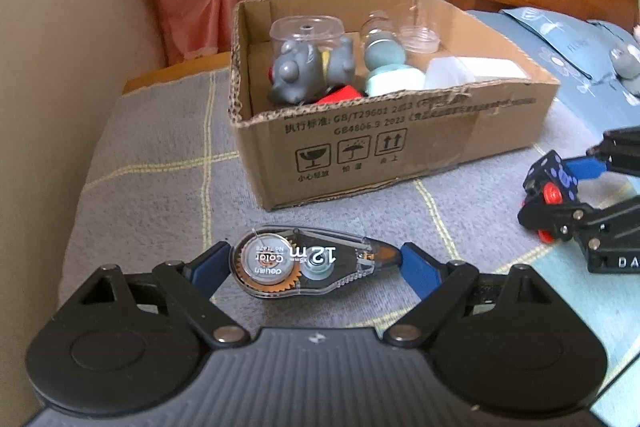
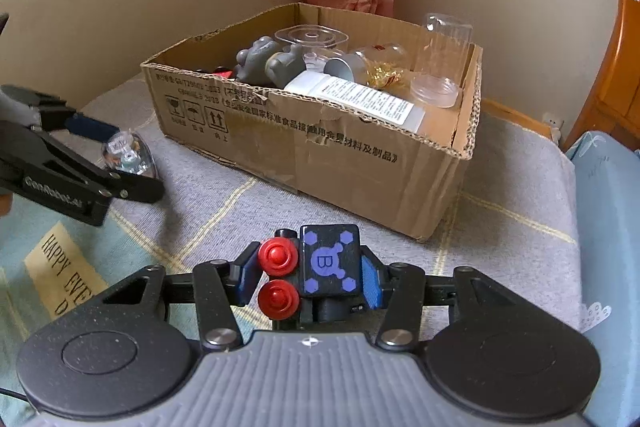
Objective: Organize rigid objects
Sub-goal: 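Drop the tape dispenser into the box with the left tool while the right tool drops the train block in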
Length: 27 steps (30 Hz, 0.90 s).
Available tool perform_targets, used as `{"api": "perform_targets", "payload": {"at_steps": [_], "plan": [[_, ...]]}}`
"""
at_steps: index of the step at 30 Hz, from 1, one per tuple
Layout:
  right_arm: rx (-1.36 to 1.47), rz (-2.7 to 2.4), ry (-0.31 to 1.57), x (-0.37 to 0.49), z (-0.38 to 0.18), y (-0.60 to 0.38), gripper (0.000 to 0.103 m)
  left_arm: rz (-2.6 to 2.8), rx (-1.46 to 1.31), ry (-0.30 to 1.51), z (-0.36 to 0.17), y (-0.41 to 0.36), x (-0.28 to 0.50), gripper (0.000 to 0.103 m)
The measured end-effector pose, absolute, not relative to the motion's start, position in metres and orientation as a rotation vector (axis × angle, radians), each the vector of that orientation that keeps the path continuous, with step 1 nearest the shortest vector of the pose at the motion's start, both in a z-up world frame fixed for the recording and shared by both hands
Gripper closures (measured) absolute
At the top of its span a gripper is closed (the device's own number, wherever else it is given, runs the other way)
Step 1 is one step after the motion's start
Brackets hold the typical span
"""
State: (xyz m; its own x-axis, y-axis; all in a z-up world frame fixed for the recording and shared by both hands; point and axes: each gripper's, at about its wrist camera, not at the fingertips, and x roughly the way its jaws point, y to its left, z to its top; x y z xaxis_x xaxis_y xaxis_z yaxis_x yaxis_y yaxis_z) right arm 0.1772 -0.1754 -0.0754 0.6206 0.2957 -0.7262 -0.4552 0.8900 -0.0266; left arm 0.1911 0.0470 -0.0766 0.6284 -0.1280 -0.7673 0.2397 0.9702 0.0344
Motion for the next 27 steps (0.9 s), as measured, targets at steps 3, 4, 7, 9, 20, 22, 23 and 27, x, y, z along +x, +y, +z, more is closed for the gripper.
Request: {"api": "perform_targets", "payload": {"at_steps": [3,4,7,9,20,22,23,27], "plan": [[-0.243,0.439,0.787,0.172,-0.069,-0.178,0.048,-0.236,0.159,0.861,-0.066,0.046,0.185,0.014],[-0.246,0.441,0.786,0.169,-0.067,-0.179,0.048,-0.248,0.165,0.859,-0.062,0.045,0.183,0.014],[-0.242,0.456,0.784,0.164,-0.057,-0.182,0.048,-0.276,0.185,0.852,-0.050,0.042,0.175,0.014],[-0.246,0.461,0.778,0.159,-0.050,-0.184,0.048,-0.297,0.193,0.844,-0.043,0.041,0.171,0.014],[-0.281,0.492,0.723,0.141,-0.007,-0.192,0.048,-0.364,0.197,0.805,-0.002,0.031,0.163,0.014],[-0.291,0.494,0.706,0.141,0.002,-0.192,0.048,-0.371,0.201,0.788,0.004,0.029,0.166,0.014],[-0.297,0.496,0.699,0.141,0.006,-0.192,0.048,-0.373,0.203,0.780,0.008,0.028,0.167,0.014],[-0.300,0.496,0.675,0.147,0.021,-0.193,0.048,-0.382,0.201,0.753,0.019,0.024,0.177,0.014]]}}
